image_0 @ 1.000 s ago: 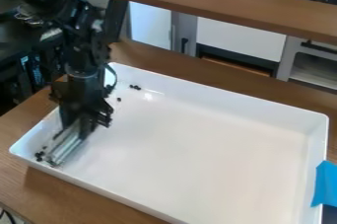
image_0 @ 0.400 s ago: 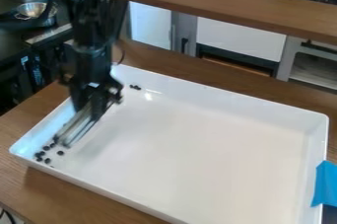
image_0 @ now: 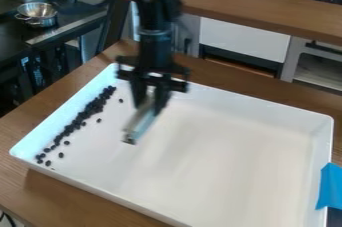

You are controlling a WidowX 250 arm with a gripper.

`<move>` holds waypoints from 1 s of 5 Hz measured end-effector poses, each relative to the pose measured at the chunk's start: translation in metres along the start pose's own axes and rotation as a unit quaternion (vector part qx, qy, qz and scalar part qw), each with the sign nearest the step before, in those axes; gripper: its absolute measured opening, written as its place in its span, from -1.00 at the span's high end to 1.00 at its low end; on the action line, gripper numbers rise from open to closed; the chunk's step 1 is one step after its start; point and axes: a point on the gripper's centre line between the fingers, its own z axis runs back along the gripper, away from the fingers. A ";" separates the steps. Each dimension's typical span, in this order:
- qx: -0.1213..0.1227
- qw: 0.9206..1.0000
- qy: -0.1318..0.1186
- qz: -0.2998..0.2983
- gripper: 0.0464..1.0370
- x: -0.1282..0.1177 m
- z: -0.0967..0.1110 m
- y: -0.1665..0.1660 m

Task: Sweep into pile

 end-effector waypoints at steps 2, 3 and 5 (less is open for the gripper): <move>0.001 1.000 0.010 -0.001 0.35 -0.008 -0.010 -0.096; 0.013 1.000 0.007 -0.001 0.35 -0.007 -0.024 -0.139; 0.057 0.998 -0.012 0.019 0.23 0.006 -0.062 -0.157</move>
